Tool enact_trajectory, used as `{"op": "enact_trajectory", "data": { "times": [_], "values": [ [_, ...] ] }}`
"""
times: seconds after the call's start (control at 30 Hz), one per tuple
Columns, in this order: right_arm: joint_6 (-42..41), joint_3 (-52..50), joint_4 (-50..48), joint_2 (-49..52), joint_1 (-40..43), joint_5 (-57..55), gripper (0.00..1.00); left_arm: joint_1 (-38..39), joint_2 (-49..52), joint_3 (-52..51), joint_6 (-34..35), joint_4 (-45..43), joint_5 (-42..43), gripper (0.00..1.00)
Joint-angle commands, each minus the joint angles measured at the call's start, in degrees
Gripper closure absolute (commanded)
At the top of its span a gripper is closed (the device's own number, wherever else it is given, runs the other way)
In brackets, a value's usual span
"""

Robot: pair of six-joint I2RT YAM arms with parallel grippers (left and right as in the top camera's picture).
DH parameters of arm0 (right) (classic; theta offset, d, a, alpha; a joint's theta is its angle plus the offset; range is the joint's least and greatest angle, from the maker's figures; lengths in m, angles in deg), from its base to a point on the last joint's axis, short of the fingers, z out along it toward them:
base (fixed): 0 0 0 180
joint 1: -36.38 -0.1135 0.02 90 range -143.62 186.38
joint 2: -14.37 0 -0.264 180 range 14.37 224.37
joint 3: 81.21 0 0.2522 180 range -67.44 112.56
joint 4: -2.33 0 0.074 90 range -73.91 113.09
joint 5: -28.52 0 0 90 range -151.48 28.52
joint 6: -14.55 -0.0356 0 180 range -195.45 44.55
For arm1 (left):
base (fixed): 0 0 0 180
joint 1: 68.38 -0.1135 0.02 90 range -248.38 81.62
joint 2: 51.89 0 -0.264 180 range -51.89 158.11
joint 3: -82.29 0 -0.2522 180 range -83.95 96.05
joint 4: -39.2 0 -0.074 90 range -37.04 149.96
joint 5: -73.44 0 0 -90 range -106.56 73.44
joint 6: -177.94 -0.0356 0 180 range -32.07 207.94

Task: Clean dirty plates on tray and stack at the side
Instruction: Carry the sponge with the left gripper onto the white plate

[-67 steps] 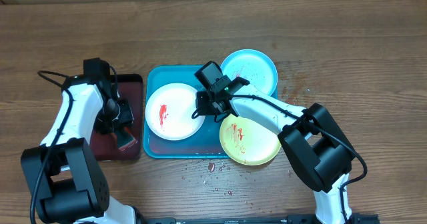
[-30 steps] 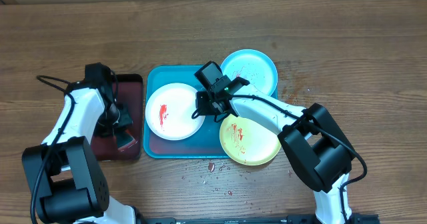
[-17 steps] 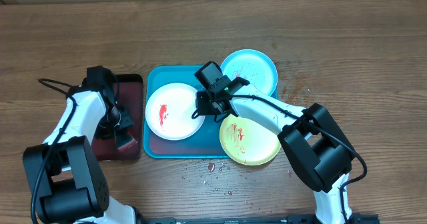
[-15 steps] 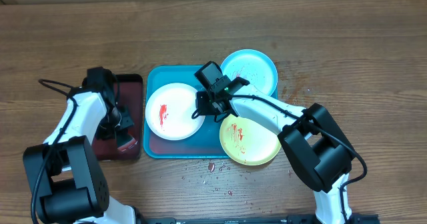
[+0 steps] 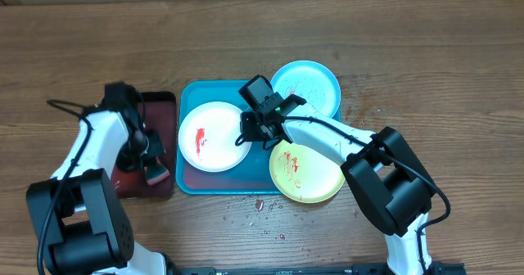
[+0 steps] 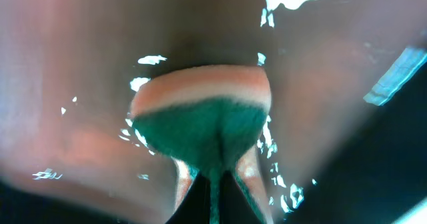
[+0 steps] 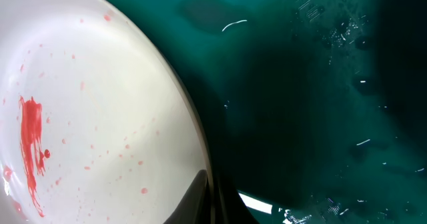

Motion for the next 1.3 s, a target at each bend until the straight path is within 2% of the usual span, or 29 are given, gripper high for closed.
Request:
{"op": "enact_trajectory", "data": {
  "times": [0.0, 0.1, 0.23, 0.47, 0.73, 1.03, 1.1, 1.27],
  "values": [
    [-0.07, -0.57, 0.0, 0.57, -0.33, 0.11, 0.95, 0.0, -1.29, 11.41, -7.3, 4.81, 7.98, 0.96],
    [-0.09, -0.57, -0.04, 0.57, -0.33, 0.39, 0.96, 0.85, -1.4, 19.32, -12.96, 9.27, 13.27, 0.96],
    [-0.07, -0.57, -0.02, 0.59, -0.28, 2.34, 0.96, 4.52, -1.42, 23.37, -15.58, 9.11, 15.61, 0.96],
    [-0.02, -0.57, 1.81, 0.59, 0.7, 7.85, 0.96, 13.05, 0.83, 18.25, -20.39, 2.49, 15.3, 0.96],
    [-0.02, -0.57, 3.26, 0.59, 1.81, 7.82, 0.96, 17.4, 6.69, 11.15, -19.28, -3.1, 5.2, 0.96],
    [-0.02, -0.57, 3.17, 0.59, 1.99, 7.61, 0.96, 18.03, 12.74, 10.78, -19.28, 0.94, 5.07, 0.96],
    [-0.02, -0.57, 2.99, 0.59, 1.99, 7.61, 0.96, 18.53, 12.81, 10.78, -19.82, 2.78, 7.19, 0.96],
    [-0.02, -0.57, 2.73, 0.59, 1.99, 7.61, 0.96, 20.2, 12.81, 10.8, -33.0, 6.62, 26.12, 0.96]
  ]
}}
